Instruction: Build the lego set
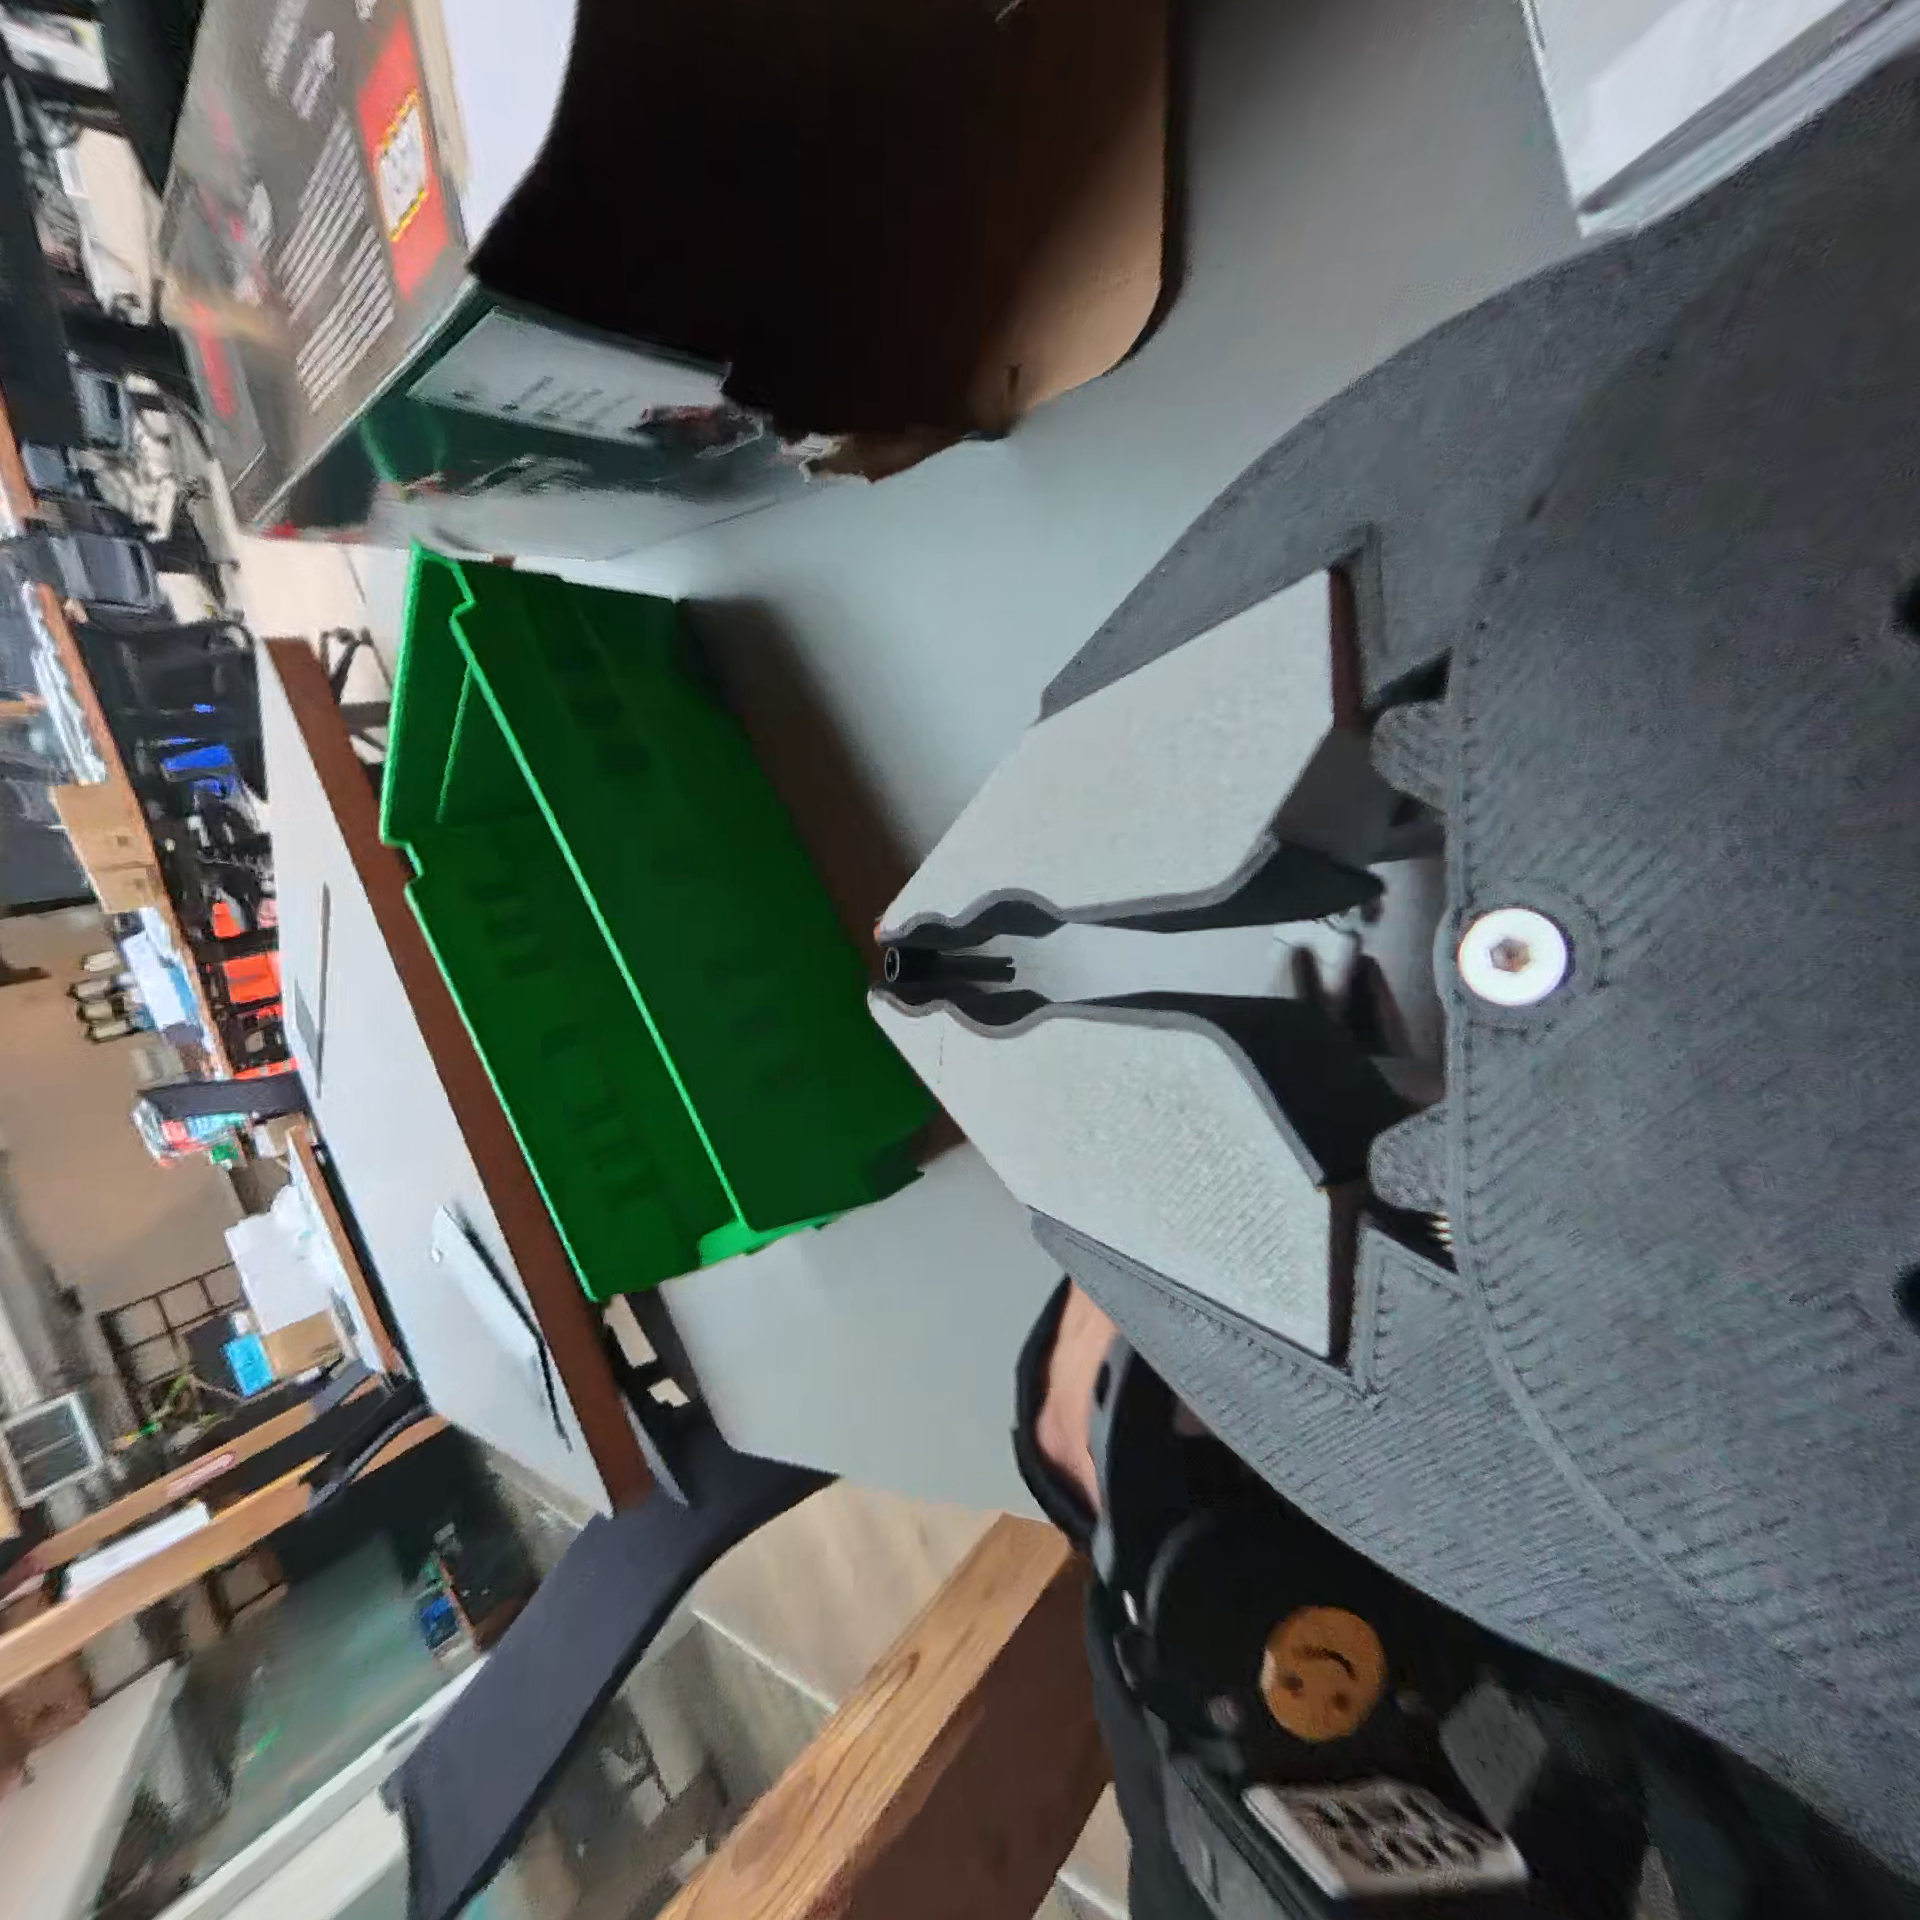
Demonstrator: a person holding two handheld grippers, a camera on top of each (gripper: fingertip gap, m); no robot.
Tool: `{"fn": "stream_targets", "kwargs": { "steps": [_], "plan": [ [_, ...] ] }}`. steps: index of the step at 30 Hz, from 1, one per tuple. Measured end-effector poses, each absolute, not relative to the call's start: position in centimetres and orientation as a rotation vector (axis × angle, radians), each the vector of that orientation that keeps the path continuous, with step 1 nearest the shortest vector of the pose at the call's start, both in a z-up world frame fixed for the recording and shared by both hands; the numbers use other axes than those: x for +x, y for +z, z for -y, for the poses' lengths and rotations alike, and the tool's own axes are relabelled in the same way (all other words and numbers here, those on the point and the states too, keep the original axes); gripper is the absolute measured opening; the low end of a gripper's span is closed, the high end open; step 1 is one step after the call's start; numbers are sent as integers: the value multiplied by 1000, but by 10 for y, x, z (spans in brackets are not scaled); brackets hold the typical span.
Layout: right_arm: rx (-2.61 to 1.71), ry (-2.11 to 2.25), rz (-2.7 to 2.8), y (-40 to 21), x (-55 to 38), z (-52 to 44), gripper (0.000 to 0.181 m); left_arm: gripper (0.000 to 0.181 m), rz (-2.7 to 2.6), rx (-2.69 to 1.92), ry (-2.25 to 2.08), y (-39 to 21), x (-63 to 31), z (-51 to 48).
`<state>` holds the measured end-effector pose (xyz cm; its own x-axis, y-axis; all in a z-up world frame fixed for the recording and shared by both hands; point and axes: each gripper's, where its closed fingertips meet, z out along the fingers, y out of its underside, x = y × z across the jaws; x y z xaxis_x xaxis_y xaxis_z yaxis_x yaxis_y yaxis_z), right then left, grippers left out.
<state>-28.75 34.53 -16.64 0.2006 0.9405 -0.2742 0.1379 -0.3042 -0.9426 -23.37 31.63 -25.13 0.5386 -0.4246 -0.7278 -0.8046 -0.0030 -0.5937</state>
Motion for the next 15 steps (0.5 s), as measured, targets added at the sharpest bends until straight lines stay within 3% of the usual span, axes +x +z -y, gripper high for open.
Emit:
{"fn": "stream_targets", "kwargs": {
  "steps": [7,15],
  "plan": [
    [-1610,1360,1060,-154,-269,-333,3,10,-1010,-1643,563,-252,-253,-328],
    [-1684,1621,948,-121,-183,-299,3,9,-1037,-1646,637,-258,-256,-329]
  ]
}}
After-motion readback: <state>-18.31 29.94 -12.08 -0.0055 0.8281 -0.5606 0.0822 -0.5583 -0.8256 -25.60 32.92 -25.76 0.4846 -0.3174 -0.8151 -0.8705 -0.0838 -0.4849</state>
